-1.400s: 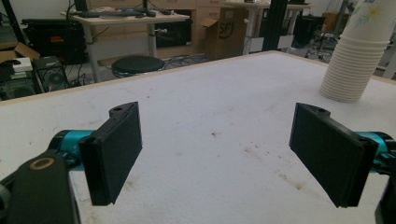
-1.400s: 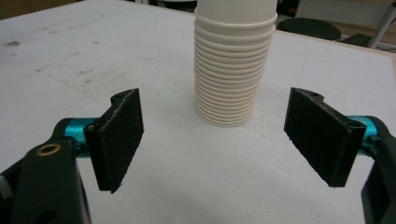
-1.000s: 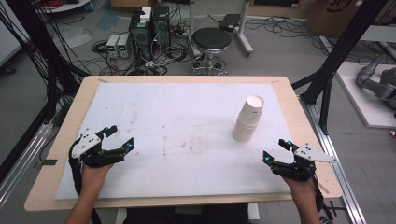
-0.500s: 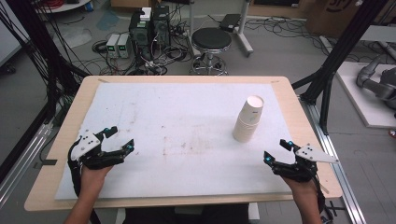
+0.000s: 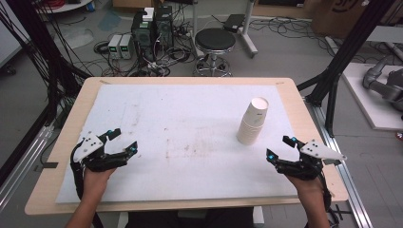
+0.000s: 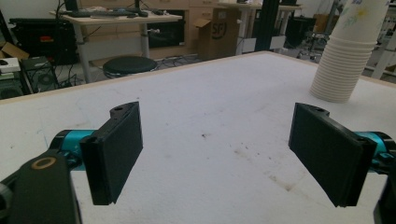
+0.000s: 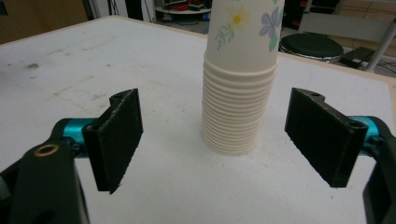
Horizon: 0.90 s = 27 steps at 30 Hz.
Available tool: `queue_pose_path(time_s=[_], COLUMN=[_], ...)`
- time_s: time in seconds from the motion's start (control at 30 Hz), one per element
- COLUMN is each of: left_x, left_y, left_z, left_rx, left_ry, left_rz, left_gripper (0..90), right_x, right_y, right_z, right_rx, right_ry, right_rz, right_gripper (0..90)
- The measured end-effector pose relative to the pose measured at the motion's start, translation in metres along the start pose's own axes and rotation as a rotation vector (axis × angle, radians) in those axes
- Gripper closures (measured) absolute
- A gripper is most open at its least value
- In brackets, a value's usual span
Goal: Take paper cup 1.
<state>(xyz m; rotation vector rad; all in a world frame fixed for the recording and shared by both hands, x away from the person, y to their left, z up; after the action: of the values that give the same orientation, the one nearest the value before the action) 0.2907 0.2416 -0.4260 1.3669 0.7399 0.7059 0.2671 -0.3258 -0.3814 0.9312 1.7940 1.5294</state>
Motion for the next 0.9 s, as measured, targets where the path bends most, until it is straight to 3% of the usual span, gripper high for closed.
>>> queue_pose_path(time_s=[0.13,0.33,0.5,0.9], left_x=[0.0,-0.001,-0.001,0.001], left_y=[-0.001,-0.002,-0.002,-0.003], left_z=[0.002,0.003,0.002,0.002], left_rx=[0.0,0.007,0.006,0.005], left_ry=[-0.004,-0.013,-0.011,-0.011], left_rz=[-0.006,-0.012,-0.014,-0.022], left_gripper=[17.6,17.6,17.6,17.6], right_x=[-0.004,-0.01,-0.018,-0.03], right_y=[0.025,0.047,0.063,0.076], right_z=[0.011,0.028,0.051,0.082], right_rx=[-0.002,-0.005,0.028,0.098], right_ry=[0.003,0.003,0.004,-0.02], right_rz=[-0.014,-0.028,-0.023,-0.01], right_gripper=[19.3,19.3,19.3,19.3])
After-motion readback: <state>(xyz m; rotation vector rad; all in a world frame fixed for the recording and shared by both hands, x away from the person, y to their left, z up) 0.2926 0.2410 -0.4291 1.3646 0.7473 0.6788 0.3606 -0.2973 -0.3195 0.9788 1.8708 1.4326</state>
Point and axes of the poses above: each handheld gripper's, and its own axes: z roughly forward along the jaws, y roughly out of its top, x roughly to its left, the point moved 1 cm from there along z, roughly forward along the jaws, and after that the axes turned 12 degrees about -x, right-handed, at the moved point
